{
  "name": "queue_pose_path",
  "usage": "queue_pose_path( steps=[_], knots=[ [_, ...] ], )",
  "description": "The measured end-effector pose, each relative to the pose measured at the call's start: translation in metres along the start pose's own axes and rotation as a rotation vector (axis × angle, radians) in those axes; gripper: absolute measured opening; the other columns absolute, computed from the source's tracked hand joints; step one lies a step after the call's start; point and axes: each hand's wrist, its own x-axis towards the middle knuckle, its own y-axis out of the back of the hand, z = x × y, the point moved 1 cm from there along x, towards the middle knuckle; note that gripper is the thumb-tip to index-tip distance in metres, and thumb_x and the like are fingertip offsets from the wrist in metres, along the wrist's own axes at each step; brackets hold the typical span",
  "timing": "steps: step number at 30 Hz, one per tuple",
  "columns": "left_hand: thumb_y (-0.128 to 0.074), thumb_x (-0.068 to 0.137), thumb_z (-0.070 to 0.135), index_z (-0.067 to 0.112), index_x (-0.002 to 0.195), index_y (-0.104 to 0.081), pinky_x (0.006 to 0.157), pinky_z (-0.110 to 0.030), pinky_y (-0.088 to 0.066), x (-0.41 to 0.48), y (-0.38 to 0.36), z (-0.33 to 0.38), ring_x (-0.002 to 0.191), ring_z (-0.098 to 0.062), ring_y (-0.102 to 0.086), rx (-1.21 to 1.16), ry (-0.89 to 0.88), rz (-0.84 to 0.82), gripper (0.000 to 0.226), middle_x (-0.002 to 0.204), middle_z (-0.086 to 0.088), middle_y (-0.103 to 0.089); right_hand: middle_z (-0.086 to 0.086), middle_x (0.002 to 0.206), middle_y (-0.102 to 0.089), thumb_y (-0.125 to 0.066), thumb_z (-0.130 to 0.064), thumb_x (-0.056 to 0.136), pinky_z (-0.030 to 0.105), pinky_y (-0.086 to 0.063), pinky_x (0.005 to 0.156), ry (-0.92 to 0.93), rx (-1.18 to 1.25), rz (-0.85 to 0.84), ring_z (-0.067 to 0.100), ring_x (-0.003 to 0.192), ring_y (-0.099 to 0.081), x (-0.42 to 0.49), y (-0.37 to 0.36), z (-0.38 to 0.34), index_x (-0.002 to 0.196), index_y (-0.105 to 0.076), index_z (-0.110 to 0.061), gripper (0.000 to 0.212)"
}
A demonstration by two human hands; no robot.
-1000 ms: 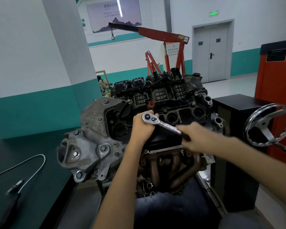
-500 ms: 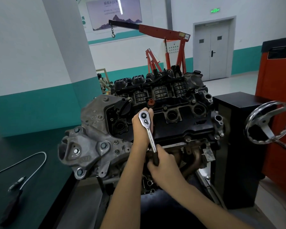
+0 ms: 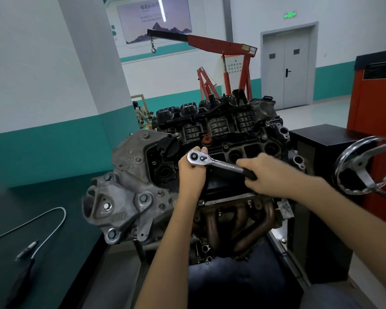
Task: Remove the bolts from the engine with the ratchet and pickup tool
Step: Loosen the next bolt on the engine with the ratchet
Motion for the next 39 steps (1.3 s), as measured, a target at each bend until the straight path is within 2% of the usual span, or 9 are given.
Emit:
queue_pose_path(
  steps=[3,8,12,16,19,26,31,36,39],
  knots=[
    [-0.054,0.098,0.007,0.019,0.062,-0.026,0.054,-0.020,-0.023,-0.001,-0.008,0.000,0.055,-0.005,-0.023,-0.005,-0.016,0.046,0.046,0.058,0.008,-0.026,0.001,0.060,-0.049,-0.059,-0.011,0.079,0.033,-0.043,0.053,-0.129,0.325,0.101,0.021,0.054,-0.051,-0.028,-0.041,-0.026,0.071,-0.042,-0.021,0.021],
    [-0.053,0.097,0.005,0.019,0.062,-0.025,0.058,-0.025,-0.020,0.001,-0.016,0.002,0.057,-0.006,-0.019,-0.033,0.062,0.086,0.047,0.061,0.006,-0.020,0.002,0.058,-0.050,-0.054,-0.004,0.080,0.018,-0.040,0.041,-0.255,0.727,0.150,0.011,0.042,-0.048,-0.037,-0.089,-0.085,0.079,-0.047,-0.018,0.016],
    [-0.057,0.097,0.016,0.022,0.059,-0.025,0.055,-0.025,-0.024,0.000,-0.003,0.002,0.055,-0.007,-0.024,0.058,0.009,-0.031,0.050,0.052,0.012,-0.026,-0.002,0.067,-0.048,-0.056,-0.004,0.079,0.023,-0.039,0.055,-0.159,0.450,0.053,0.022,0.062,-0.052,-0.027,-0.058,-0.045,0.089,-0.054,-0.012,0.013],
    [-0.060,0.095,0.022,0.018,0.057,-0.033,0.057,-0.026,-0.029,0.002,0.002,0.004,0.058,-0.013,-0.031,0.035,0.022,-0.086,0.047,0.056,0.003,-0.033,-0.011,0.066,-0.049,-0.059,-0.010,0.084,0.018,-0.040,0.047,-0.013,0.056,-0.109,0.012,0.056,-0.057,-0.003,0.001,0.002,0.101,-0.058,-0.025,0.023],
    [-0.057,0.097,0.014,0.029,0.052,-0.031,0.052,-0.019,-0.025,0.000,0.002,0.003,0.052,-0.005,-0.027,0.038,-0.008,-0.104,0.054,0.051,0.013,-0.030,-0.016,0.063,-0.040,-0.059,-0.014,0.085,0.016,-0.030,0.048,0.117,-0.204,-0.051,0.011,0.059,-0.055,0.018,0.028,0.014,0.108,-0.057,-0.025,0.025],
    [-0.053,0.099,0.014,0.019,0.062,-0.028,0.050,-0.016,-0.024,-0.003,-0.007,0.000,0.052,-0.004,-0.024,-0.034,-0.006,0.064,0.045,0.058,0.008,-0.026,0.000,0.066,-0.053,-0.057,-0.018,0.080,0.032,-0.048,0.055,-0.088,0.193,0.068,0.023,0.061,-0.057,-0.022,-0.034,-0.016,0.076,-0.038,-0.031,0.023],
    [-0.052,0.099,0.008,0.012,0.064,-0.031,0.052,-0.012,-0.026,-0.003,-0.012,0.003,0.049,-0.003,-0.022,-0.063,0.008,0.089,0.041,0.060,0.004,-0.021,-0.004,0.062,-0.050,-0.055,-0.009,0.084,0.010,-0.039,0.044,-0.211,0.634,0.151,0.002,0.048,-0.052,-0.035,-0.095,-0.079,0.086,-0.044,-0.021,0.017],
    [-0.058,0.095,0.013,0.021,0.058,-0.024,0.048,-0.016,-0.022,0.006,0.001,0.001,0.048,-0.004,-0.023,0.130,-0.014,-0.090,0.051,0.048,0.012,-0.025,-0.003,0.065,-0.049,-0.058,-0.006,0.080,0.026,-0.043,0.052,-0.102,0.397,0.061,0.003,0.050,-0.047,-0.026,-0.056,-0.031,0.095,-0.055,-0.012,0.017],
    [-0.058,0.094,0.010,0.029,0.051,-0.030,0.052,-0.016,-0.027,0.008,-0.002,0.004,0.051,-0.002,-0.028,0.121,0.007,-0.138,0.055,0.048,0.014,-0.031,-0.009,0.066,-0.048,-0.059,-0.014,0.085,0.019,-0.040,0.048,0.011,-0.013,-0.044,0.003,0.053,-0.050,-0.005,-0.009,0.013,0.106,-0.055,-0.020,0.022]
  ],
)
